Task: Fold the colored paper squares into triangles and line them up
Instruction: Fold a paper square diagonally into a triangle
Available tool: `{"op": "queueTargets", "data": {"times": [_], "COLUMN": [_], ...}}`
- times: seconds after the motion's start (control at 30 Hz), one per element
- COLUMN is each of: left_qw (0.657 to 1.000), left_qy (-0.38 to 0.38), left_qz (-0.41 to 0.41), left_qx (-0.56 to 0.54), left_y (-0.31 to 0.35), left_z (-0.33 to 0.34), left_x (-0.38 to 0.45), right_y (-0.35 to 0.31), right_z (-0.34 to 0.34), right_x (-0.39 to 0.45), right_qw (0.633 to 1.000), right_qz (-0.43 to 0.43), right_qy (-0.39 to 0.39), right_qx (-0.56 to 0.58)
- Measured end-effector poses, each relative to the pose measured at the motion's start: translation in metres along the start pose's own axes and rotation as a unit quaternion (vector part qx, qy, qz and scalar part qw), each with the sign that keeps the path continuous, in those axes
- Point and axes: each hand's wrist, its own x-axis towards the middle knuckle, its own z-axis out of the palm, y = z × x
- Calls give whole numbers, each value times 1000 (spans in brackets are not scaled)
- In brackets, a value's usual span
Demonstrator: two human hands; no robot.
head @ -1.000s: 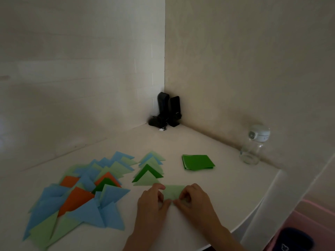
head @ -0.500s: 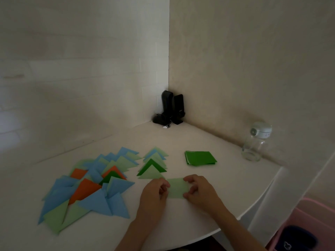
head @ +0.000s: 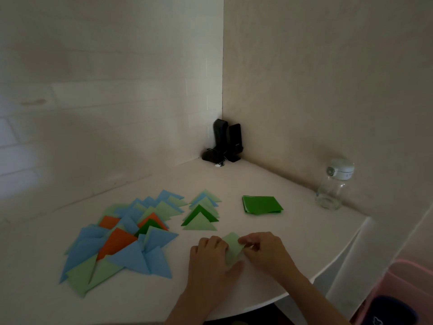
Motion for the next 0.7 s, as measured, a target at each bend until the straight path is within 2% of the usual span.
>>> {"op": "queueTargets", "data": {"times": [0.13, 0.23, 0.33, 0.43, 0.57, 0.7], "left_qw": [1000, 998, 997, 997, 996, 992], "left_qy": [12, 61, 80, 74, 51, 67], "left_qz": [-4, 15, 11, 8, -44, -93], "left_qx": [-4, -12, -18, -35, -52, -47], "left_y": [1, -3, -9, -20, -36, -40], "left_z": [-1, 1, -2, -4, -5, -7], "left_x": [-2, -3, -4, -5, -8, -6], "right_y": [-9, -11, -7, -6, -7, -8], "right_z": [-2, -2, 2, 6, 13, 17], "right_x": [-4, -5, -3, 1, 0, 1], "right_qw": [1000, 999, 995, 993, 994, 995], "right_qz": [-22, -48, -73, -55, -34, -17], "right_qy": [-22, -25, -31, -48, -45, -31], "right_qx": [-2, -5, -59, -93, -93, -88]}}
